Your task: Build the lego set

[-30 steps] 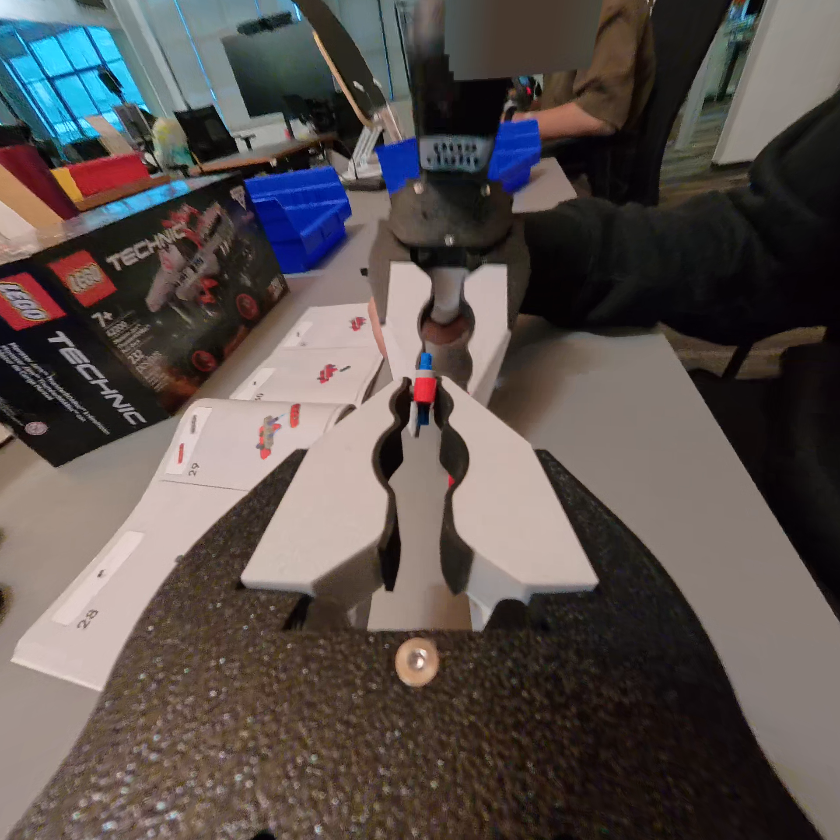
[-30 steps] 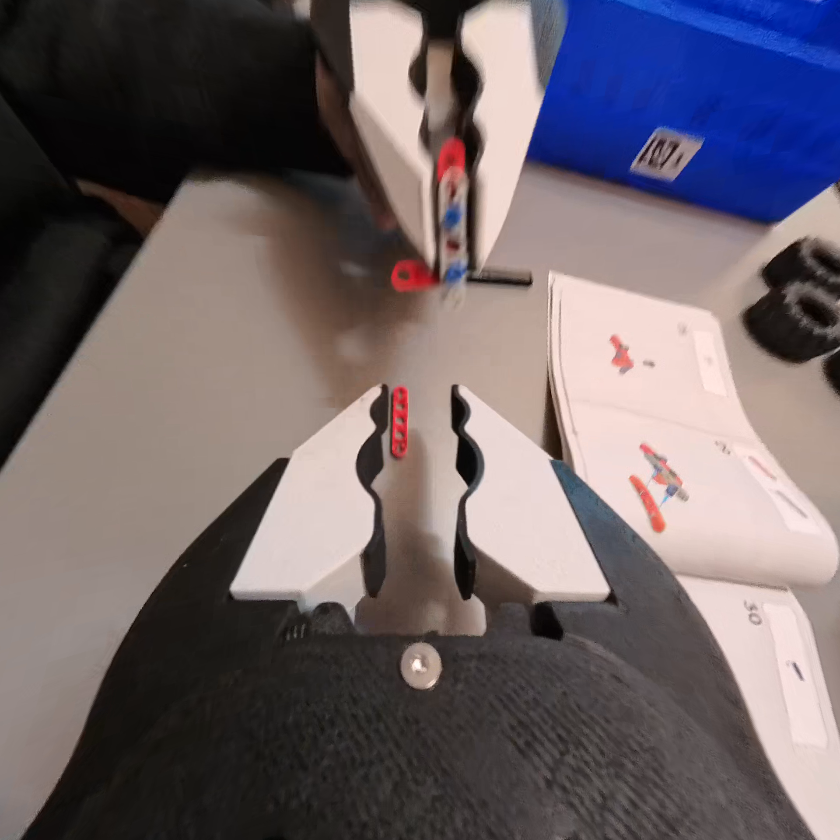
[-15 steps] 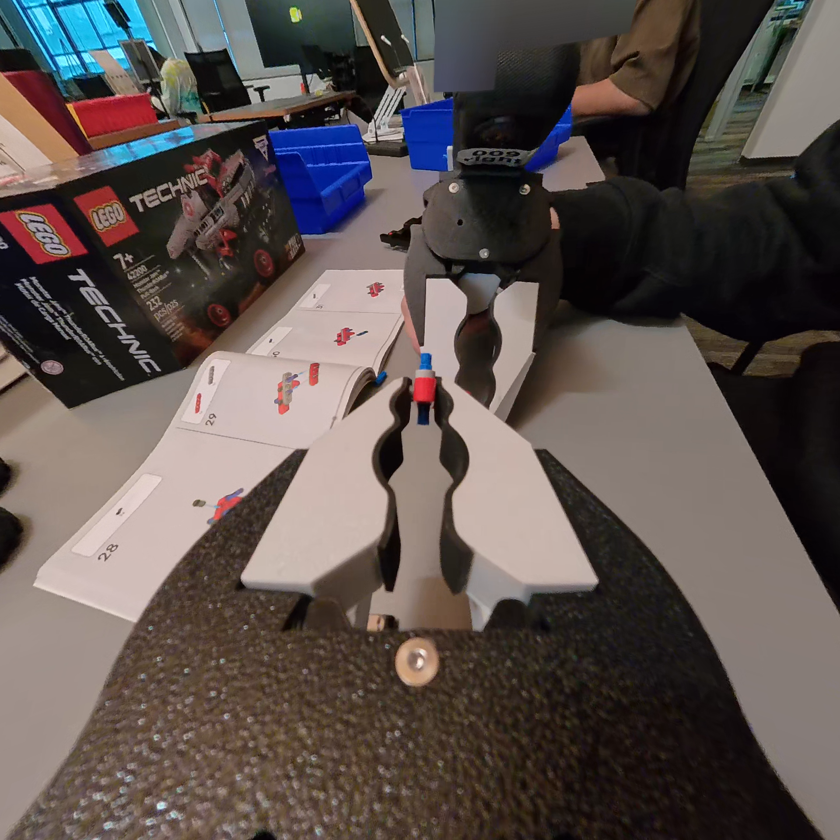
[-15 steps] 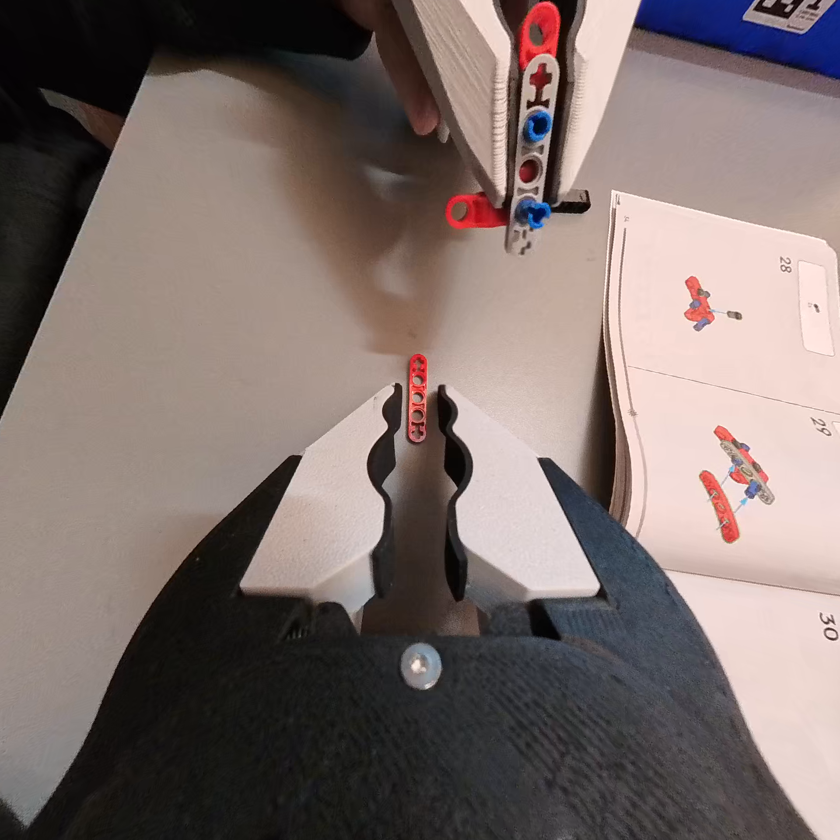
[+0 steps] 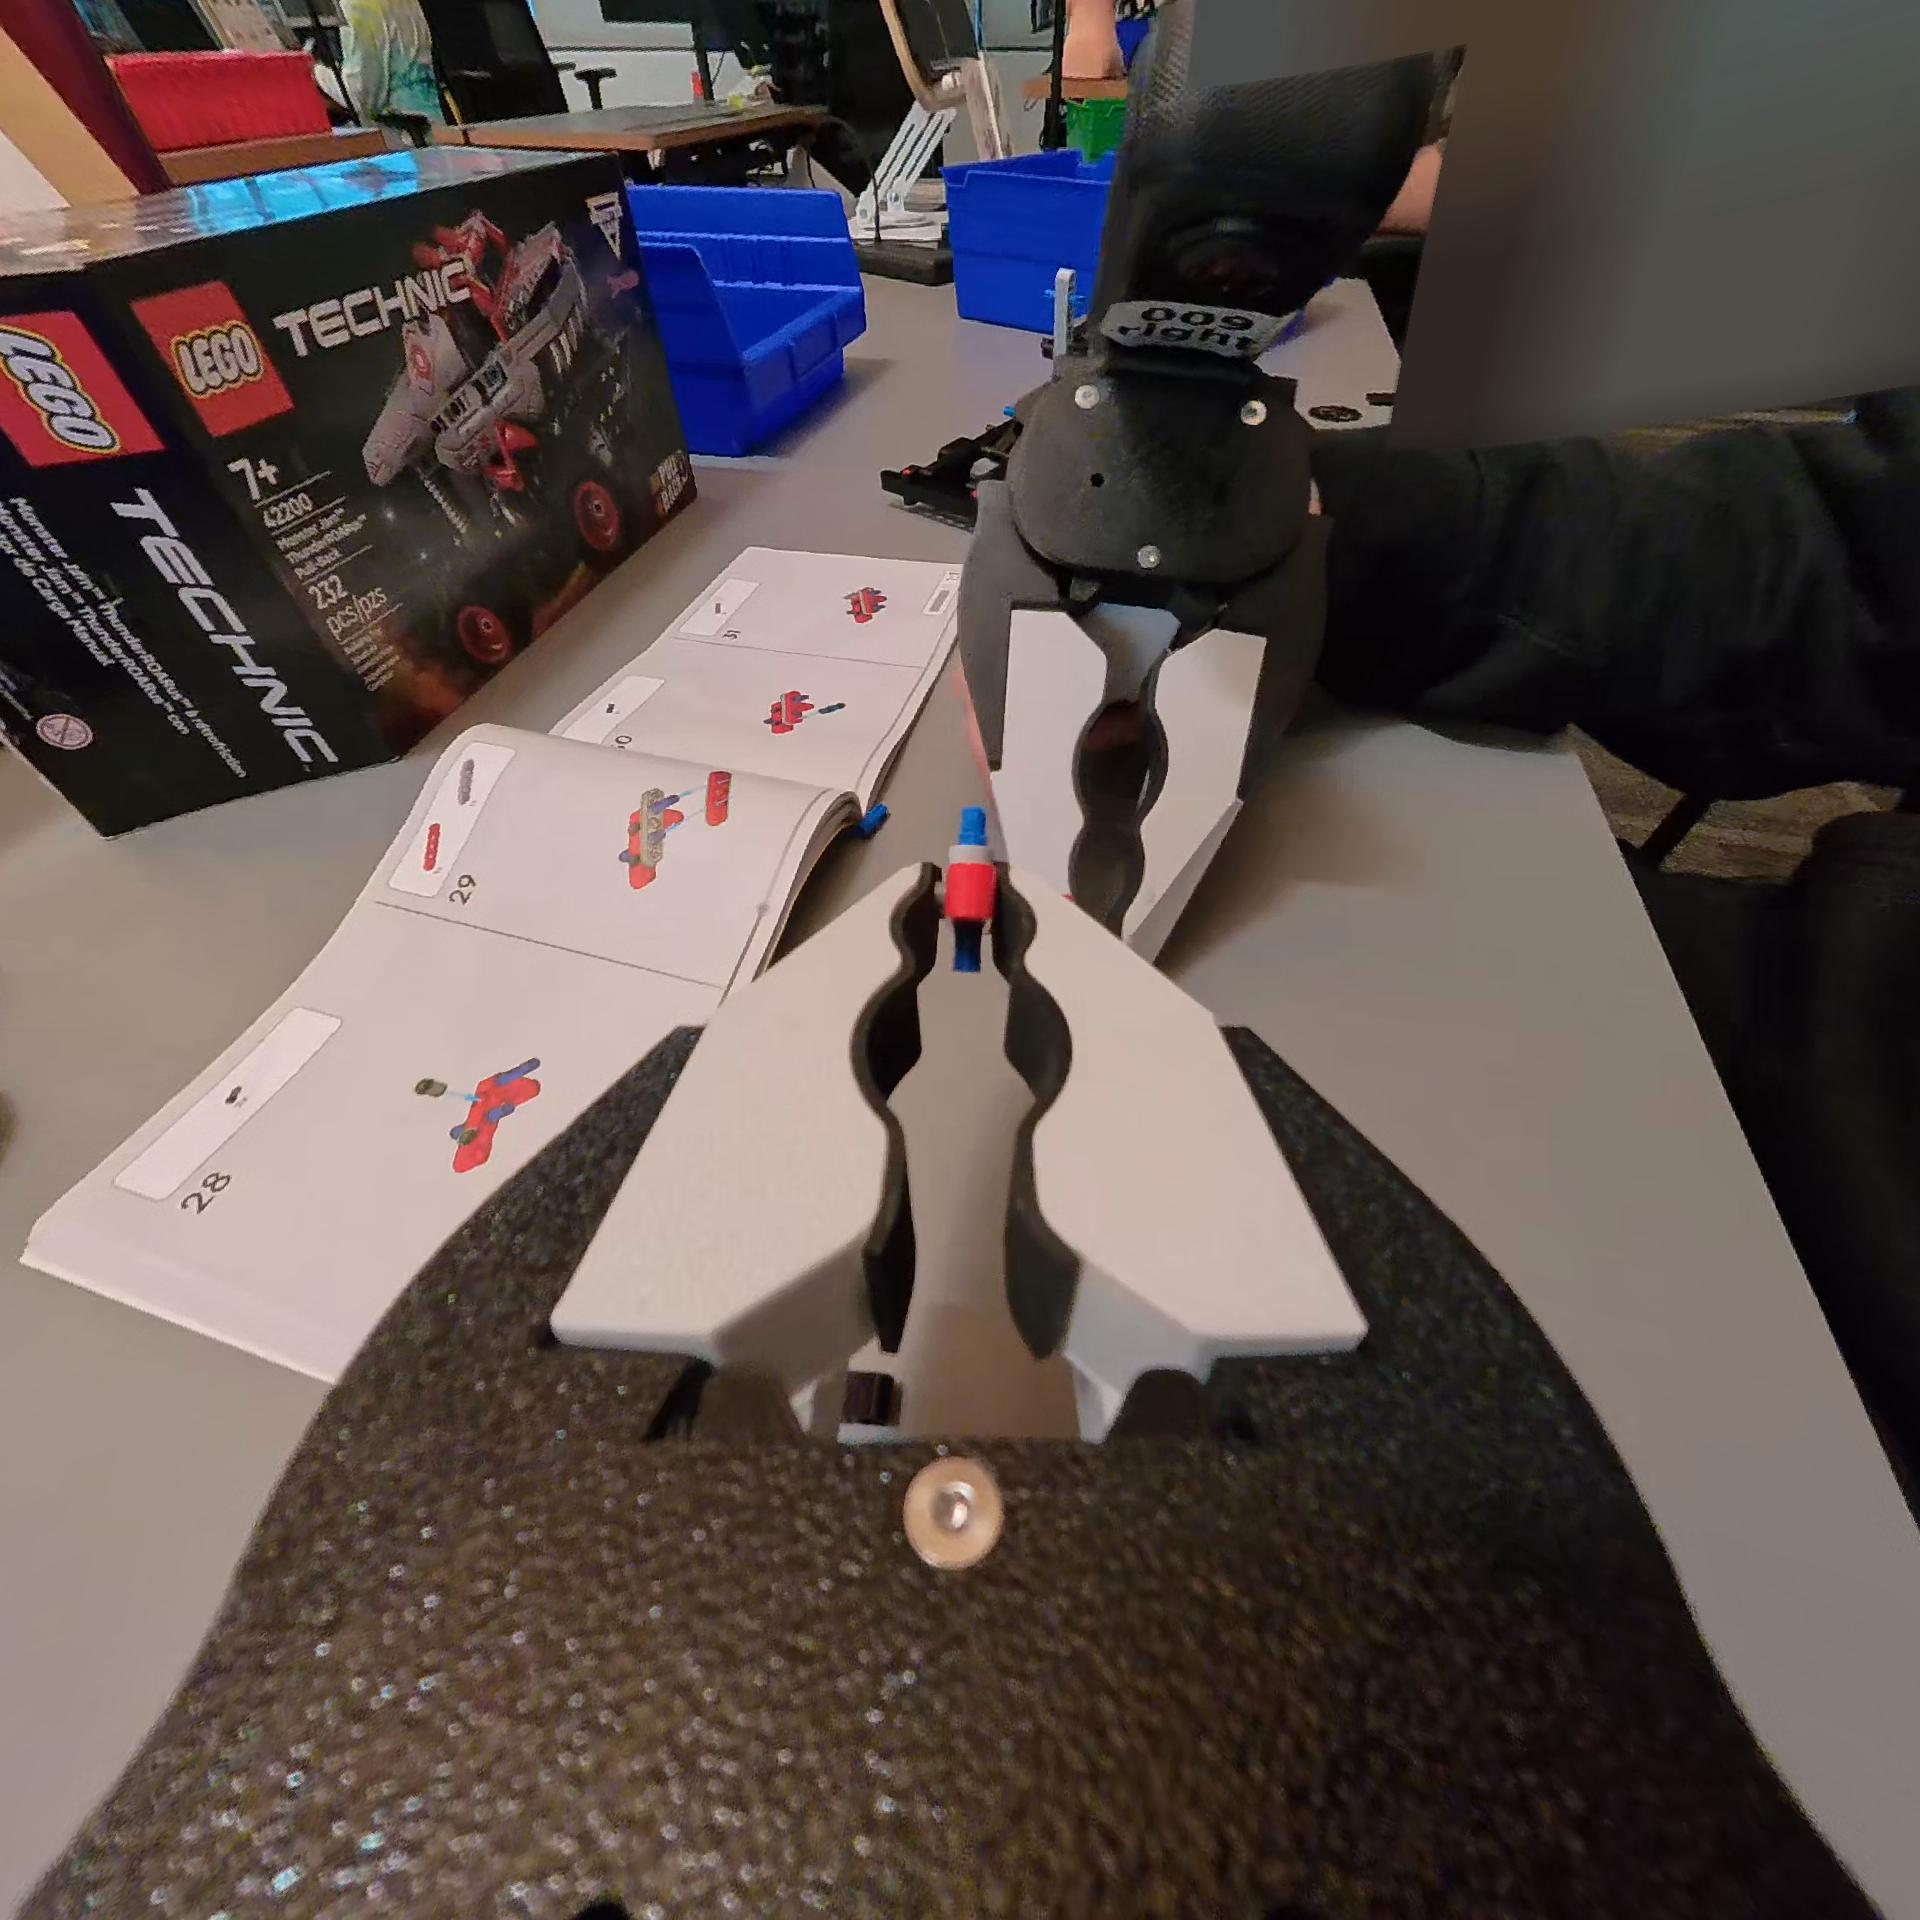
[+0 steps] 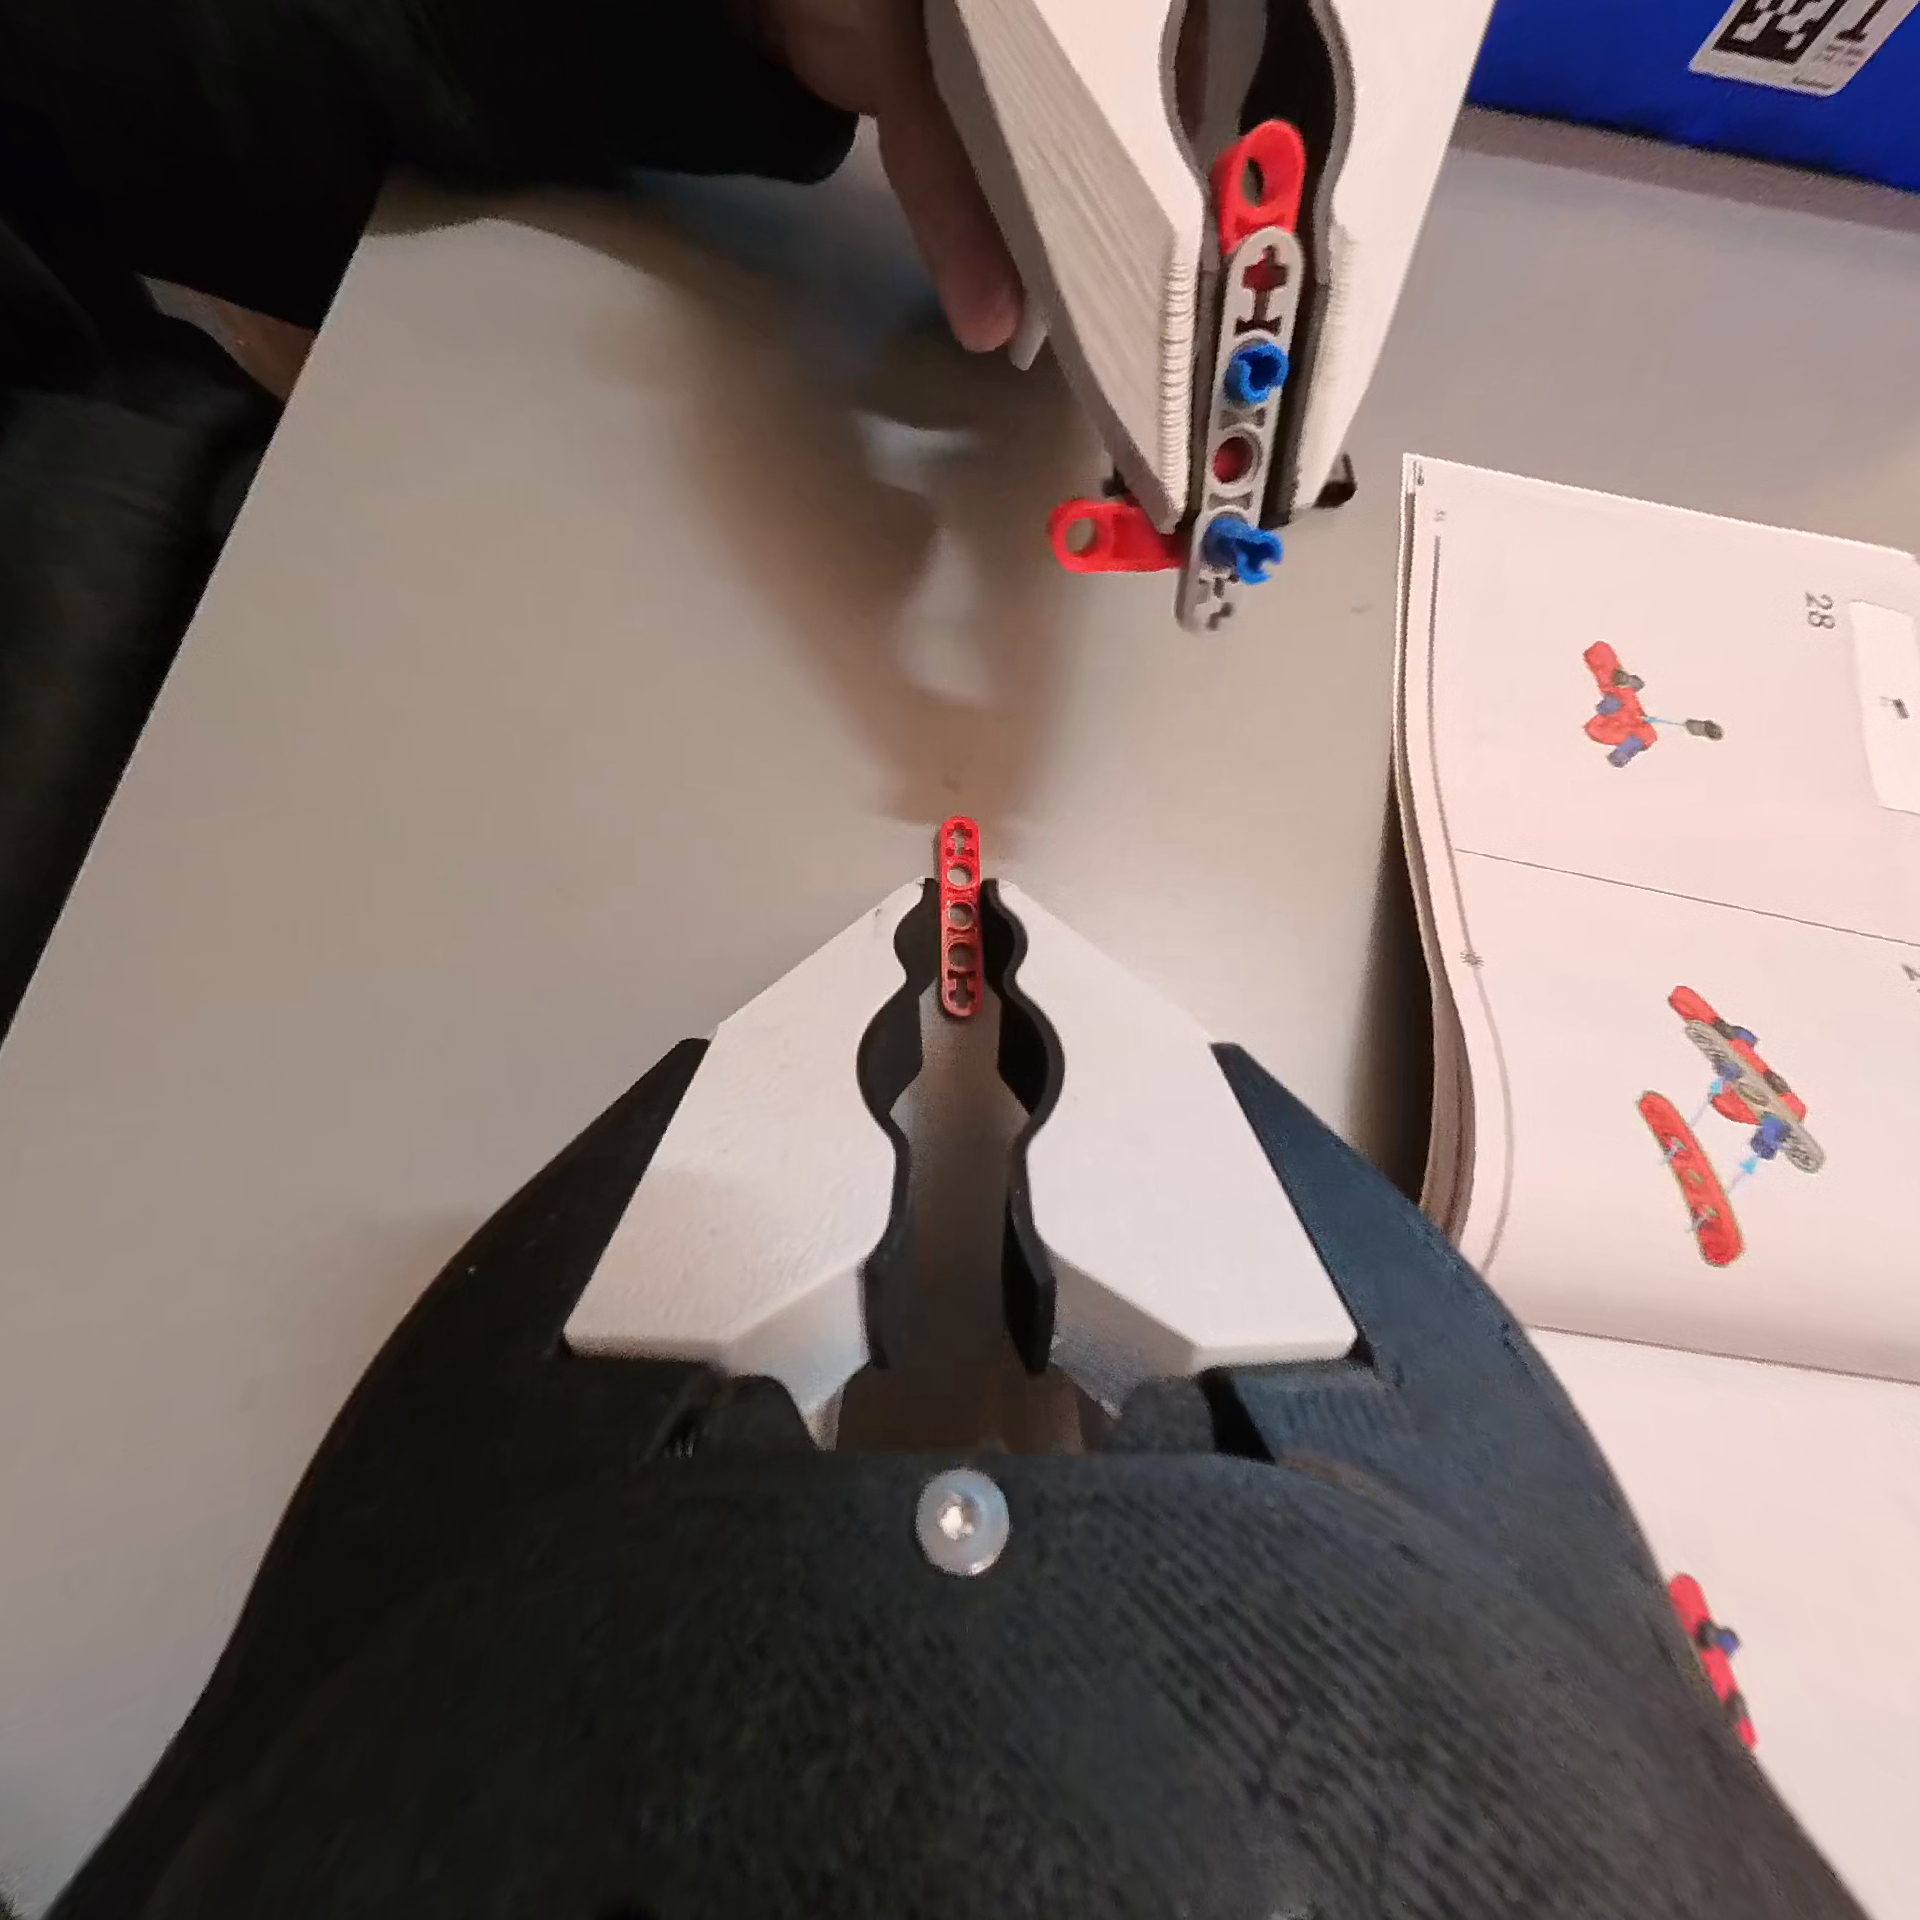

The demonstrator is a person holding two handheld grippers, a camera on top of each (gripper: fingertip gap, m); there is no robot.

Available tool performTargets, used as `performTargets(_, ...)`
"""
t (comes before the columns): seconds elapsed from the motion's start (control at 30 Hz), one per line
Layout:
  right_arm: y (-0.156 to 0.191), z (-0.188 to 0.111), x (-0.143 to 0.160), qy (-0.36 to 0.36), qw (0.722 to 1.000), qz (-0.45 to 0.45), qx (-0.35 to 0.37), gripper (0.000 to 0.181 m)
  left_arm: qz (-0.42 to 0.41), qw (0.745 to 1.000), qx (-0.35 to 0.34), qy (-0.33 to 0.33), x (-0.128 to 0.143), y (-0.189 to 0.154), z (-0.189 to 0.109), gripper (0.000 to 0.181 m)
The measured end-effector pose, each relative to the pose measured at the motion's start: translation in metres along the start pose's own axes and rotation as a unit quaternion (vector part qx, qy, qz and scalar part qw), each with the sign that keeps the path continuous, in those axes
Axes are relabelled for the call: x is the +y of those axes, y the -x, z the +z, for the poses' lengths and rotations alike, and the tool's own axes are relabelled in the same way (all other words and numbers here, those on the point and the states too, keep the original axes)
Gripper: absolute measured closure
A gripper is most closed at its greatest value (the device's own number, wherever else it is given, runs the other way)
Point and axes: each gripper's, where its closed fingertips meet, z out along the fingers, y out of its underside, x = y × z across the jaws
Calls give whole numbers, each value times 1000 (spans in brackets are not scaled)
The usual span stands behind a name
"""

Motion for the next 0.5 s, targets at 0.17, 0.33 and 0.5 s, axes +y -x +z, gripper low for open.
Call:
performTargets(0.17, -16, -9, -2, -3, 998, -28, 57, 176, -14, 1000, -4, 8, 3, 3, -2, 174)
performTargets(0.33, -51, -84, -67, -327, 933, 115, 92, 177, -35, 999, 0, -42, -14, 3, -6, 174)
performTargets(0.5, -49, -93, -83, -444, 878, 180, 13, 177, -64, 997, 15, -49, -35, -8, -2, 174)
